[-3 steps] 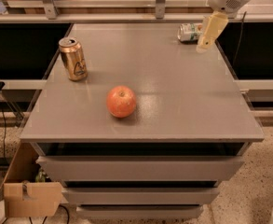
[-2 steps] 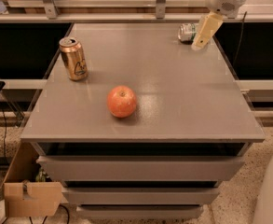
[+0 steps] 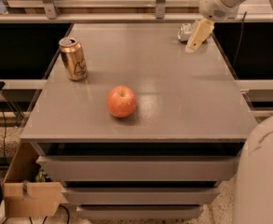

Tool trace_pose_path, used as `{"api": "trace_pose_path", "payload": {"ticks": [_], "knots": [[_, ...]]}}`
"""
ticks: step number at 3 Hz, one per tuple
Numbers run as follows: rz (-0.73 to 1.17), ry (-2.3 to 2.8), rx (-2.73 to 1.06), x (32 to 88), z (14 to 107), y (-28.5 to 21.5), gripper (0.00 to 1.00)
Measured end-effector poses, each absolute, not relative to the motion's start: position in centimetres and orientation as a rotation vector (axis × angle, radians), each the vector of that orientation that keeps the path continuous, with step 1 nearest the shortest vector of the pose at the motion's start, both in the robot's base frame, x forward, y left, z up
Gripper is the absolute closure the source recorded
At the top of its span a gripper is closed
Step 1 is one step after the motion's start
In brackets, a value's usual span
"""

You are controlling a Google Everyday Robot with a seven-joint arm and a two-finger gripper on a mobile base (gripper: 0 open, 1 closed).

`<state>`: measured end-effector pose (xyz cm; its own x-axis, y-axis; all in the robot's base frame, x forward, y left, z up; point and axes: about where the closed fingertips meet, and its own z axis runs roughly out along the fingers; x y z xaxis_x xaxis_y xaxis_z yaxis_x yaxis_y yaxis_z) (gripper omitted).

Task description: Move 7up can near apple

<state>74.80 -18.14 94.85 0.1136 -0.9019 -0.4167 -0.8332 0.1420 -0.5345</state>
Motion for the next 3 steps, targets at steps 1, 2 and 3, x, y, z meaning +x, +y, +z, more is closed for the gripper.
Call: {"api": "trace_pose_path", "payload": {"ticks": [1, 2, 3], "knots": [[-0.128, 1.73, -1.643, 76.7, 93.3, -19.2, 0.0], [-0.142, 1.764, -1.58, 79.3, 91.4, -20.6, 0.0], [-0.156, 1.794, -1.515, 81.4, 89.9, -22.0, 0.0]]}}
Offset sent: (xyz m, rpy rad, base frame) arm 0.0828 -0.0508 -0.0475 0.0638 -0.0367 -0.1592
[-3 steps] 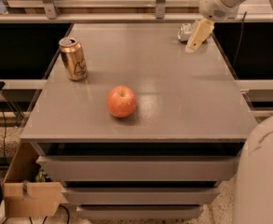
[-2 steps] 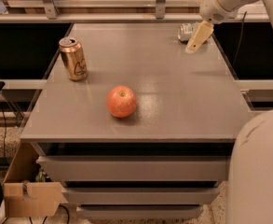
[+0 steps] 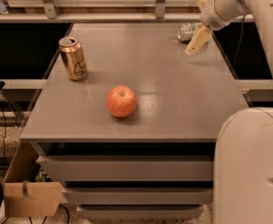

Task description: Move 7up can near apple

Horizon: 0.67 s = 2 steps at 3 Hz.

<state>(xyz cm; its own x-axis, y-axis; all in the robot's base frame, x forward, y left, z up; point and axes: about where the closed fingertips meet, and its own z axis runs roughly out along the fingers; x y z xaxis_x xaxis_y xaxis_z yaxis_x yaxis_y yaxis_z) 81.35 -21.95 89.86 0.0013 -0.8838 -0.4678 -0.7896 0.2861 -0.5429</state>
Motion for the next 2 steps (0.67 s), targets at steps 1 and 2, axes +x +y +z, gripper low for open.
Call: {"api": "trace_pose_path", "payload": {"ticks": [1, 2], "knots": [[-0.154, 1.807, -1.438, 82.9, 89.2, -23.0, 0.0], [-0.139, 1.823, -1.349, 84.4, 88.5, -23.8, 0.0]]}}
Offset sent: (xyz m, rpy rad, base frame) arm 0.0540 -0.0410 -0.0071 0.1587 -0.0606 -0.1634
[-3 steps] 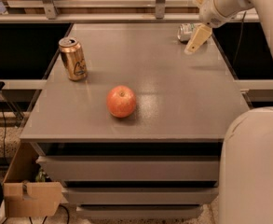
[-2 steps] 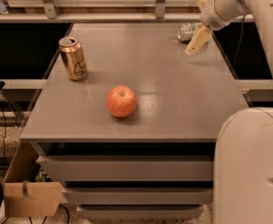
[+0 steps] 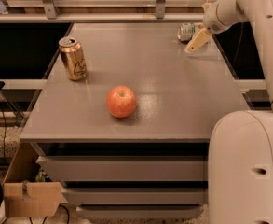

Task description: Move 7up can near apple

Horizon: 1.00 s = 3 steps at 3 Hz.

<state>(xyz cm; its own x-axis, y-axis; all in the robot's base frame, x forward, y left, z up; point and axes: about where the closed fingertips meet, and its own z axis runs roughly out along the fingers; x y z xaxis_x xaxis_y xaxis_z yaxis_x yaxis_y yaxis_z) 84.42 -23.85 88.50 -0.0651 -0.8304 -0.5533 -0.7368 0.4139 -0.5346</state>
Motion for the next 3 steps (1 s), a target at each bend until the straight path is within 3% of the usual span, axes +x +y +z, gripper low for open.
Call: {"api": "trace_pose_path", "payload": {"ticks": [3], "knots": [[-0.151, 1.788, -1.262, 86.0, 89.2, -23.3, 0.0]]}}
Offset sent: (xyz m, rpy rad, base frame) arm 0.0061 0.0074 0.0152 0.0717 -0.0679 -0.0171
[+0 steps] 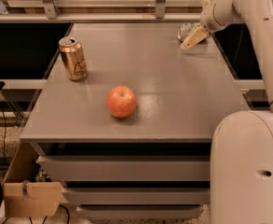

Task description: Move 7up can near apple

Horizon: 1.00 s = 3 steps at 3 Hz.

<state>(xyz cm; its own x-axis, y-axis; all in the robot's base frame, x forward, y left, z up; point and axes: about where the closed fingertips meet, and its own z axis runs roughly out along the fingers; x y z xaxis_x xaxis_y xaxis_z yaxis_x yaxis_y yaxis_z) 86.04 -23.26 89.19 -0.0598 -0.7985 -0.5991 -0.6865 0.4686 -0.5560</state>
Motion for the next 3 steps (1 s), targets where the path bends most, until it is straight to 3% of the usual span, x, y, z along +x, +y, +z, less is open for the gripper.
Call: {"api": "trace_pose_path", "payload": {"ticks": [3], "knots": [[-0.155, 1.842, -1.069, 87.2, 88.3, -24.2, 0.0]]}}
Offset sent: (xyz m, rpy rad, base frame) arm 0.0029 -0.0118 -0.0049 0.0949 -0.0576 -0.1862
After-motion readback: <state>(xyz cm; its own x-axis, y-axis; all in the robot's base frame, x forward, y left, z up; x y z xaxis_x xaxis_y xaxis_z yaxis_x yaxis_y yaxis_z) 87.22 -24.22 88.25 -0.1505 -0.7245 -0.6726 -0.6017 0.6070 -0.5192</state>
